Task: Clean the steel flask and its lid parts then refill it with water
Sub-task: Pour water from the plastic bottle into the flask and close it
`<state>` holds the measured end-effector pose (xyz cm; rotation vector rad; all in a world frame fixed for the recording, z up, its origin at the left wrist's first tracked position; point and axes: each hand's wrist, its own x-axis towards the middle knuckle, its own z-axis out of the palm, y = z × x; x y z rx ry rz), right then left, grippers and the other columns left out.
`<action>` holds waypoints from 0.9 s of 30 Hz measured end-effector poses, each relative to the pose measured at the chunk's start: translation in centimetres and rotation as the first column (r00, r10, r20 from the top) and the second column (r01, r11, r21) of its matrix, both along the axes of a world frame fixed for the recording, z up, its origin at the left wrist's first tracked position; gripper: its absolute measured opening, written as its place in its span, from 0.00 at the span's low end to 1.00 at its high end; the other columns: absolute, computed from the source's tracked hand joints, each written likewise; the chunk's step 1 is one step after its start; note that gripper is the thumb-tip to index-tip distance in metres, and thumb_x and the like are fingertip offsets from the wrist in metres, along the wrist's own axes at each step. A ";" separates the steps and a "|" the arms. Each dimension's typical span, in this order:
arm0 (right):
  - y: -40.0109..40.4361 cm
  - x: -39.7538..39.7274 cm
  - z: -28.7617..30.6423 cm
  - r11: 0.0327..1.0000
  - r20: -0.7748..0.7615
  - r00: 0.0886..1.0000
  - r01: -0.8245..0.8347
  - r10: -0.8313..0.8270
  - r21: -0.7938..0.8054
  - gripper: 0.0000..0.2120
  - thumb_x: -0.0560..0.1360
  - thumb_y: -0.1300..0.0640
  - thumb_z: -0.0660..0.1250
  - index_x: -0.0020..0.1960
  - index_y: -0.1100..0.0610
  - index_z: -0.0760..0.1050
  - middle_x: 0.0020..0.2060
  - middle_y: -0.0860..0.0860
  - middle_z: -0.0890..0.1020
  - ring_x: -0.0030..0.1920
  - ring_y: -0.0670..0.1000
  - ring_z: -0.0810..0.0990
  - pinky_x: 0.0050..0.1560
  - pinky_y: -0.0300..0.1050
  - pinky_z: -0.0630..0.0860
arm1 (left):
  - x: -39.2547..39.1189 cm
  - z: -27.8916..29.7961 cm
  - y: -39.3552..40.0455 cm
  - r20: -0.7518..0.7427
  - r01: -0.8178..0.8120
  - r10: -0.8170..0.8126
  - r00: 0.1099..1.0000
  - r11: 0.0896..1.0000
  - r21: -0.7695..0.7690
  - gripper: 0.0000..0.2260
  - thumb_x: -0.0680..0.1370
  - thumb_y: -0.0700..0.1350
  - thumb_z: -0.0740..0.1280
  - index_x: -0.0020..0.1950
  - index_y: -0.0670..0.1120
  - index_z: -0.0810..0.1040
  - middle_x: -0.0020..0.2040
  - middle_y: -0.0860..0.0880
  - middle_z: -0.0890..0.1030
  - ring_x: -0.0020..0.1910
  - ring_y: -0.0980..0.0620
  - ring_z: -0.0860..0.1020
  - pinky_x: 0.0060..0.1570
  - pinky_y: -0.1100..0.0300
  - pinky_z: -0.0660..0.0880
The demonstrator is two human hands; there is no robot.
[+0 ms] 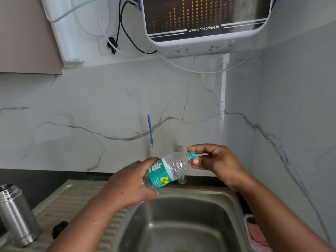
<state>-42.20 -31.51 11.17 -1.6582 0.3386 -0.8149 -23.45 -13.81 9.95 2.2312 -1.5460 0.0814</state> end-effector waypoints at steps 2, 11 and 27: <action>-0.2 0.3 -0.5 0.999 -0.035 0.999 0.021 -0.022 -0.045 0.14 0.72 0.71 0.70 0.46 0.52 0.83 0.43 0.54 0.85 0.40 0.50 0.84 0.47 0.43 0.82 | -0.1 -0.1 0.1 0.047 -0.012 0.012 0.999 1.000 0.006 0.36 0.63 0.59 0.72 0.69 0.69 0.62 0.50 0.60 0.76 0.47 0.60 0.76 0.46 0.62 0.75; 1.5 1.9 -2.4 0.897 -0.342 0.904 0.092 -0.257 -0.432 0.24 0.80 0.41 0.53 0.37 0.58 0.69 0.25 0.51 0.75 0.26 0.46 0.74 0.34 0.43 0.70 | -0.3 -1.6 0.8 0.271 -0.079 0.090 0.959 0.996 -0.051 0.36 0.63 0.67 0.64 0.70 0.66 0.61 0.46 0.56 0.75 0.48 0.53 0.77 0.45 0.59 0.74; 3.0 8.2 -7.3 0.985 -0.533 0.830 0.103 -0.164 -0.141 0.30 0.80 0.37 0.51 0.30 0.57 0.70 0.23 0.50 0.74 0.25 0.50 0.71 0.37 0.45 0.70 | 3.9 -8.4 2.0 0.470 -0.191 0.201 0.859 0.979 -0.069 0.37 0.59 0.62 0.73 0.66 0.57 0.68 0.44 0.51 0.79 0.39 0.45 0.80 0.36 0.53 0.75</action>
